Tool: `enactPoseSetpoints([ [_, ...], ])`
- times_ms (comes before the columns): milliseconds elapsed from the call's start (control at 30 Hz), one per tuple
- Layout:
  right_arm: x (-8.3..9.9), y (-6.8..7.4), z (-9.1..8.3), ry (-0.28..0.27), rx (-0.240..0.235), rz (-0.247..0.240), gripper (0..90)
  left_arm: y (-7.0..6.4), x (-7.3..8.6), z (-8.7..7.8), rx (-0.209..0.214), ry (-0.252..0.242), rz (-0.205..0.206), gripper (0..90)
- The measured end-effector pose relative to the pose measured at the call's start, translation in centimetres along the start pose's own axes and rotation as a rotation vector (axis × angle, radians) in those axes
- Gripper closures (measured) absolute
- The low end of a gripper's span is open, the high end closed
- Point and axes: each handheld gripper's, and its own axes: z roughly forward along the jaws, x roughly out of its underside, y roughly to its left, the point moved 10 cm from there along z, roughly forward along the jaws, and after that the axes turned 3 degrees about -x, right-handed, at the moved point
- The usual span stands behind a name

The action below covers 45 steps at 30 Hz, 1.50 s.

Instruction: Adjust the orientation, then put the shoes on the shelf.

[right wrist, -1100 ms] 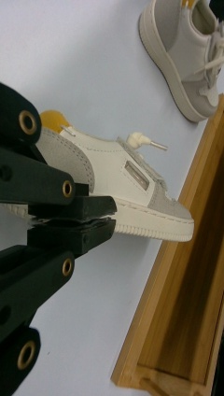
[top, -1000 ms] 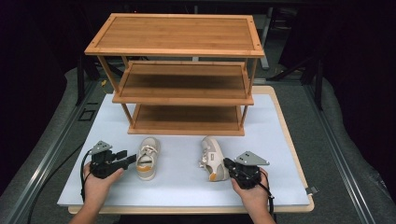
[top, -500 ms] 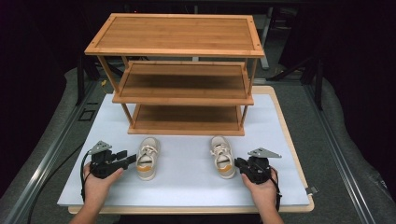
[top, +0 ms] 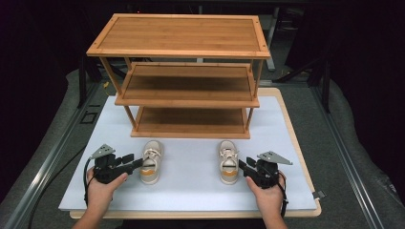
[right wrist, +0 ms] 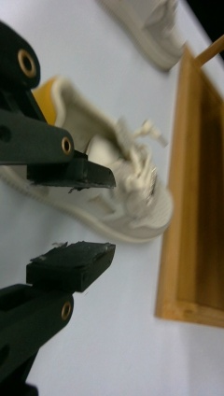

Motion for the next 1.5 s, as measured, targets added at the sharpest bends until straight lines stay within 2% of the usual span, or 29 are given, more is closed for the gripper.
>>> enactPoseSetpoints([
  [100, -0.1, 1.1, 0.3, -0.011, -0.044, -0.006, 54.1, -0.3, 0.4, 0.7, -0.004, 0.019, 0.003, 46.5],
  [200, 0.4, 1.4, 1.4, 0.021, -0.035, -0.015, 52.2, -0.4, 0.7, 1.6, -0.013, 0.035, -0.001, 45.9],
  [267, 0.4, 1.3, 1.8, 0.021, -0.023, -0.011, 51.7, -0.4, 0.7, 1.9, -0.017, 0.043, -0.004, 46.2],
  [333, 0.5, 1.3, 2.7, 0.042, -0.040, 0.033, 52.1, 0.0, 0.9, 2.7, -0.052, 0.072, -0.009, 47.9],
  [400, 0.6, 1.1, 3.1, 0.052, -0.036, 0.063, 55.2, 0.3, 0.9, 3.0, -0.061, 0.080, -0.036, 53.0],
  [433, 0.6, 1.0, 3.1, 0.056, -0.042, 0.083, 56.7, 0.3, 0.9, 3.0, -0.052, 0.081, -0.052, 55.1],
  [467, 0.6, 1.0, 3.1, 0.056, -0.042, 0.083, 56.7, 0.3, 0.9, 3.0, -0.052, 0.081, -0.052, 55.2],
  [500, 0.6, 1.0, 3.0, 0.060, -0.056, 0.128, 58.3, -0.1, 0.9, 3.1, -0.049, 0.086, -0.067, 55.6],
  [533, 0.6, 1.0, 3.0, 0.060, -0.056, 0.128, 58.3, -0.1, 0.9, 3.1, -0.049, 0.086, -0.067, 56.0],
  [600, 0.6, 1.6, 3.0, 0.064, -0.063, 0.130, 60.0, -1.1, 1.0, 3.5, -0.036, 0.090, -0.047, 56.3],
  [633, 0.6, 1.6, 3.0, 0.064, -0.063, 0.130, 60.0, -1.1, 1.0, 3.5, -0.036, 0.090, -0.047, 56.3],
  [667, 0.7, 2.0, 3.1, 0.066, -0.074, 0.134, 60.3, -1.7, 1.0, 3.7, -0.030, 0.092, -0.046, 56.3],
  [733, 0.9, 3.5, 3.5, 0.071, -0.106, 0.131, 60.6, -2.8, 1.0, 4.3, -0.022, 0.090, -0.034, 56.3],
  [767, 0.9, 3.5, 3.5, 0.071, -0.106, 0.131, 60.6, -2.8, 1.0, 4.3, -0.022, 0.090, -0.034, 56.3],
  [800, 1.0, 4.4, 3.7, 0.071, -0.105, 0.117, 60.5, -3.7, 1.0, 4.7, -0.010, 0.094, -0.033, 56.3],
  [833, 1.0, 4.4, 3.7, 0.071, -0.105, 0.117, 60.5, -3.7, 1.0, 4.7, -0.010, 0.094, -0.033, 56.3],
  [867, 1.1, 5.2, 4.0, 0.071, -0.106, 0.122, 60.3, -4.5, 1.1, 5.0, 0.000, 0.092, -0.032, 56.3],
  [900, 1.1, 5.6, 4.2, 0.069, -0.110, 0.123, 60.3, -4.5, 1.1, 5.0, 0.000, 0.092, -0.032, 56.3],
  [933, 1.2, 6.0, 4.3, 0.078, -0.119, 0.126, 60.2, -5.3, 1.0, 5.4, 0.014, 0.098, -0.025, 56.3],
  [1033, 1.1, 6.6, 4.7, 0.069, -0.114, 0.126, 60.1, -6.0, 0.9, 5.8, 0.026, 0.107, -0.014, 56.4],
  [1067, 1.1, 7.0, 5.0, 0.065, -0.119, 0.131, 60.1, -6.8, 0.9, 6.3, 0.034, 0.109, -0.004, 56.5],
  [1233, 1.0, 7.7, 5.4, 0.056, -0.120, 0.137, 59.6, -7.9, 0.9, 6.7, 0.046, 0.111, 0.008, 56.6],
  [1333, 1.1, 7.9, 5.4, 0.055, -0.125, 0.157, 58.4, -8.2, 1.0, 6.8, 0.048, 0.107, 0.007, 56.5],
  [1500, 1.2, 8.6, 5.4, 0.057, -0.155, 0.171, 58.0, -8.6, 0.9, 7.1, 0.045, 0.101, 0.003, 56.4],
])
